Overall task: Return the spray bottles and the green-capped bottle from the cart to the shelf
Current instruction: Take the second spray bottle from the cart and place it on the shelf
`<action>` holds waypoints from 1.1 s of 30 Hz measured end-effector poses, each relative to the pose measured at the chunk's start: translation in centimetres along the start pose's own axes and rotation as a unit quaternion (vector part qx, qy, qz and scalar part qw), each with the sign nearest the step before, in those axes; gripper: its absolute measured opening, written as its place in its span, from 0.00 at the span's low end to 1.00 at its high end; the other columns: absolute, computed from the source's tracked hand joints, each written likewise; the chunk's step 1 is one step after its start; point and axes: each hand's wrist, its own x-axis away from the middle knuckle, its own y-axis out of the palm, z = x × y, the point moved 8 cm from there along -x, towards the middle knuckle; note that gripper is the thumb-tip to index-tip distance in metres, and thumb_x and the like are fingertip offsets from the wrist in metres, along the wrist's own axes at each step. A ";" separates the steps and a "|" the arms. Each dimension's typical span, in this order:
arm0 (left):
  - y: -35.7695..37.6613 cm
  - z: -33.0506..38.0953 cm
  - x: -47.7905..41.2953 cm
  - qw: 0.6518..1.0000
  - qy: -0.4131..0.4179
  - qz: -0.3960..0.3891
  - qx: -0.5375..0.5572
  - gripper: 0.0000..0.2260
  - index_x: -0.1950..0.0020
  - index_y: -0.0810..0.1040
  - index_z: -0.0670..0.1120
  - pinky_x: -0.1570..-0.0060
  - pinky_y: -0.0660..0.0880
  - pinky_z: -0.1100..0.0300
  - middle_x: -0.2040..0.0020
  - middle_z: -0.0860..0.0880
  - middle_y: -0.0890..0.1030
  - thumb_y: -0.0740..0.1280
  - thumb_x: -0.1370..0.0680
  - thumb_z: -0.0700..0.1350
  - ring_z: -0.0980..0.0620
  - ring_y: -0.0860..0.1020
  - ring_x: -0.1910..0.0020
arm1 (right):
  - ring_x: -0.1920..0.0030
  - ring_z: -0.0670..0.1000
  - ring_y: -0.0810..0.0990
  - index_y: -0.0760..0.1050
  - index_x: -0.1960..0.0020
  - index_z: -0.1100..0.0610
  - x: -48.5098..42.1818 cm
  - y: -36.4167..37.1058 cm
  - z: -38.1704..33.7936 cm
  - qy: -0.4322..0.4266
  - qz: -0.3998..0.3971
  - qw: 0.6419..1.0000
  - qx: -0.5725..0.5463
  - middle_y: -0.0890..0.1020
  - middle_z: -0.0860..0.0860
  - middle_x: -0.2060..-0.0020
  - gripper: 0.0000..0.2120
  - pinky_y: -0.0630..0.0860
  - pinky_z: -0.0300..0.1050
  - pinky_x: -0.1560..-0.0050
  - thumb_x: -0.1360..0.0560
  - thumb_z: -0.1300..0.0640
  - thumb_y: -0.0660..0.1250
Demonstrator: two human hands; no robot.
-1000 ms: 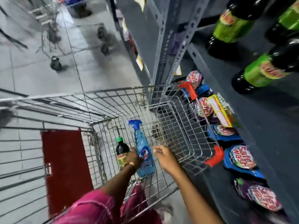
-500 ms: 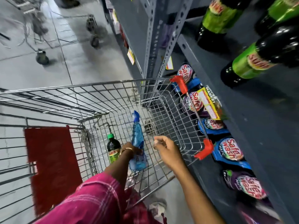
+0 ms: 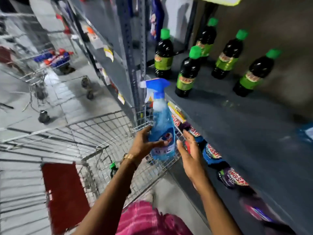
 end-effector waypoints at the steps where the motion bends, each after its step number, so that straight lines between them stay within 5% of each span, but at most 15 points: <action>1: 1.2 1.8 0.2 0.999 0.027 -0.016 -0.001 0.23 0.40 0.74 0.35 0.59 0.83 0.59 0.45 0.37 0.82 0.74 0.34 0.28 0.50 0.85 0.57 | 0.39 0.33 0.70 0.65 0.31 0.49 0.4 -1.6 -1.0 -0.024 0.035 0.999 0.003 0.71 0.40 0.36 0.20 0.66 0.36 0.36 0.23 0.53 0.62; 3: 4.0 5.0 0.5 0.996 0.076 -0.054 -0.011 0.25 0.43 0.76 0.37 0.47 0.81 0.47 0.46 0.38 0.83 0.78 0.38 0.33 0.42 0.83 0.48 | 0.37 0.30 0.68 0.65 0.31 0.48 1.5 -5.1 -2.9 -0.058 0.093 0.994 -0.010 0.70 0.40 0.34 0.20 0.66 0.35 0.33 0.23 0.52 0.61; 8: 13.9 10.2 1.0 0.969 0.181 -0.150 -0.072 0.22 0.57 0.80 0.57 0.51 0.79 0.53 0.61 0.56 0.85 0.79 0.48 0.44 0.54 0.80 0.55 | 0.34 0.46 0.74 0.66 0.32 0.49 4.5 -12.8 -5.1 -0.092 0.210 0.973 -0.019 0.76 0.49 0.35 0.24 0.69 0.52 0.31 0.25 0.42 0.59; 12: 22.8 11.9 2.9 0.929 0.241 -0.249 -0.131 0.23 0.53 0.77 0.48 0.56 0.78 0.60 0.58 0.49 0.83 0.78 0.45 0.51 0.60 0.79 0.58 | 0.40 0.48 0.77 0.66 0.35 0.45 7.6 -18.9 -4.6 -0.095 0.323 0.942 -0.009 0.78 0.50 0.40 0.17 0.72 0.51 0.35 0.23 0.49 0.61; 16: 29.9 10.3 3.8 0.900 0.228 -0.343 -0.144 0.29 0.47 0.75 0.43 0.44 0.76 0.38 0.47 0.37 0.82 0.80 0.43 0.52 0.40 0.81 0.46 | 0.42 0.52 0.79 0.64 0.42 0.33 10.5 -24.2 -2.6 -0.081 0.408 0.909 0.009 0.79 0.53 0.43 0.16 0.74 0.54 0.37 0.24 0.51 0.62; 18: 32.3 9.2 4.3 0.889 0.216 -0.371 -0.158 0.28 0.47 0.75 0.44 0.43 0.75 0.36 0.46 0.38 0.82 0.81 0.42 0.51 0.40 0.81 0.45 | 0.42 0.52 0.79 0.66 0.39 0.38 11.5 -25.6 -1.2 -0.063 0.429 0.901 0.011 0.79 0.54 0.42 0.16 0.74 0.56 0.37 0.24 0.52 0.62; 21: 34.7 8.4 4.8 0.878 0.216 -0.392 -0.172 0.21 0.51 0.76 0.49 0.46 0.78 0.46 0.52 0.46 0.83 0.79 0.40 0.46 0.52 0.80 0.52 | 0.42 0.53 0.79 0.66 0.33 0.50 12.5 -27.0 0.4 -0.041 0.445 0.895 0.003 0.79 0.54 0.42 0.19 0.74 0.56 0.38 0.24 0.52 0.63; 24: 36.1 8.2 4.9 0.872 0.212 -0.409 -0.165 0.26 0.46 0.76 0.43 0.41 0.77 0.43 0.46 0.42 0.83 0.79 0.40 0.45 0.44 0.82 0.45 | 0.42 0.51 0.78 0.66 0.33 0.54 12.6 -28.0 1.0 -0.031 0.451 0.892 0.010 0.79 0.55 0.42 0.20 0.73 0.48 0.37 0.23 0.54 0.63; 27: 36.6 7.9 4.8 0.870 0.193 -0.428 -0.151 0.27 0.42 0.73 0.38 0.40 0.77 0.44 0.43 0.37 0.81 0.78 0.37 0.40 0.39 0.79 0.42 | 0.42 0.51 0.78 0.65 0.32 0.54 12.6 -28.1 0.8 -0.039 0.444 0.895 0.021 0.79 0.55 0.43 0.20 0.73 0.51 0.37 0.23 0.56 0.62; 29: 36.6 7.7 4.8 0.870 0.178 -0.438 -0.138 0.27 0.41 0.73 0.37 0.41 0.78 0.49 0.42 0.36 0.81 0.78 0.37 0.39 0.40 0.80 0.42 | 0.37 0.52 0.74 0.64 0.31 0.51 12.8 -27.9 0.7 -0.043 0.449 0.892 0.037 0.76 0.53 0.39 0.21 0.69 0.48 0.32 0.23 0.55 0.62; 33: 35.3 7.8 4.6 0.890 0.191 -0.392 -0.132 0.27 0.41 0.75 0.40 0.55 0.80 0.60 0.42 0.41 0.81 0.80 0.38 0.38 0.51 0.82 0.53 | 0.22 0.51 0.46 0.52 0.25 0.47 15.2 -27.3 -2.3 -0.095 0.513 0.839 0.154 0.56 0.49 0.24 0.28 0.45 0.38 0.24 0.22 0.52 0.60</action>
